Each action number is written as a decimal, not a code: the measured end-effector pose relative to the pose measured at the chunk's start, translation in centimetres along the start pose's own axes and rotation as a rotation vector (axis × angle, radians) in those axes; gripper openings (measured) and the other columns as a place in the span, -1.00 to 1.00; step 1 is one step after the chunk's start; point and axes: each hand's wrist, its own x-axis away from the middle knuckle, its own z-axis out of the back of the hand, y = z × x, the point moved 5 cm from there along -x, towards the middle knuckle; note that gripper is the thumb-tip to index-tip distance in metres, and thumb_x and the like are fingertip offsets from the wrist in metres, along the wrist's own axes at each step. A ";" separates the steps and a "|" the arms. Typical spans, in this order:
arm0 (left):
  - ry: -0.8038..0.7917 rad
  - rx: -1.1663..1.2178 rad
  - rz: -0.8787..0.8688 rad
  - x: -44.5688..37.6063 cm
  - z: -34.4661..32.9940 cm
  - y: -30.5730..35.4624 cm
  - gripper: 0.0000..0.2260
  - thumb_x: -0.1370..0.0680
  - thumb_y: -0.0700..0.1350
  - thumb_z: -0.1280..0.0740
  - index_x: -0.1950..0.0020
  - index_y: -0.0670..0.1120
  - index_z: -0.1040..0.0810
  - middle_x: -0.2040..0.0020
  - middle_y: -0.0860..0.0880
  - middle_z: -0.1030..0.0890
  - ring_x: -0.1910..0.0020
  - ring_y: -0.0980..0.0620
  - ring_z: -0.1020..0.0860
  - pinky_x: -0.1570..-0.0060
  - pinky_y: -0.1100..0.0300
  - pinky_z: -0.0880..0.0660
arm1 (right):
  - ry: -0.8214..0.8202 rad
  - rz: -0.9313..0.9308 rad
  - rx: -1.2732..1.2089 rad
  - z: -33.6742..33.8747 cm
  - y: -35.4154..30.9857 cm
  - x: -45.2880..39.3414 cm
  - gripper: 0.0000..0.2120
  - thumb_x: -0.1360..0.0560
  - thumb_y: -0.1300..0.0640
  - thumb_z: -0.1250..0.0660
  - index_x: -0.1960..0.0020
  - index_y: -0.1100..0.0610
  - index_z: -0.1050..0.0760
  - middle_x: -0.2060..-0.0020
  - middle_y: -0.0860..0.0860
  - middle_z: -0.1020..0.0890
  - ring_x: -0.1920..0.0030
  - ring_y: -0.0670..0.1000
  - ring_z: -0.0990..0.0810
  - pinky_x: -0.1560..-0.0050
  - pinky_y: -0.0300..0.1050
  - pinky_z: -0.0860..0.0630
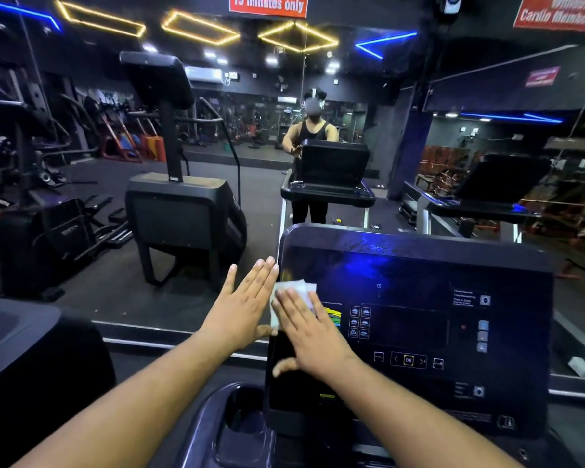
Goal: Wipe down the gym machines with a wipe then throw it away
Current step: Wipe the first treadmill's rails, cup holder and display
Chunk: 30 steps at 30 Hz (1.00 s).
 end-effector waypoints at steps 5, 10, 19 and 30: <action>0.007 -0.002 -0.026 0.2 0.1 0.5 0.18 -0.32 0.44 -0.43 -0.65 -0.19 0.04 -0.68 -0.13 -0.03 -0.65 -0.09 -0.05 -0.51 -0.33 -0.18 | 0.034 -0.084 0.053 1.2 3.2 0.2 0.22 -0.27 -0.68 -0.01 -0.64 0.16 -0.09 -0.63 0.08 -0.08 -0.63 0.07 -0.06 -0.53 0.42 0.14; -0.067 -0.031 -0.036 -0.3 0.1 0.7 0.17 -0.41 0.45 -0.34 -0.65 -0.15 0.26 -0.66 -0.08 0.24 -0.64 -0.05 0.23 -0.58 -0.30 0.09 | 0.031 -0.238 -0.032 3.8 5.1 -1.9 0.24 -0.31 -0.66 0.05 -0.64 0.25 0.07 -0.64 0.15 0.06 -0.64 0.17 0.09 -0.53 0.43 0.08; -0.072 -0.019 -0.083 0.3 -0.8 1.2 0.09 -0.46 0.43 -0.31 -0.64 -0.13 0.25 -0.67 -0.11 0.16 -0.63 -0.05 0.22 -0.57 -0.32 0.03 | 0.037 -0.067 0.028 -1.3 2.6 3.5 0.21 -0.27 -0.68 -0.04 -0.64 0.14 -0.08 -0.64 0.05 -0.03 -0.63 0.06 -0.04 -0.51 0.45 0.06; -0.067 -0.018 -0.078 -1.0 0.3 1.6 0.25 -0.32 0.44 -0.44 -0.64 -0.13 0.26 -0.67 -0.10 0.17 -0.64 -0.05 0.21 -0.57 -0.31 0.07 | -0.009 -0.082 -0.072 -1.0 1.4 2.5 0.25 -0.26 -0.66 -0.05 -0.64 0.20 -0.04 -0.63 0.13 -0.05 -0.63 0.15 0.00 -0.49 0.43 0.00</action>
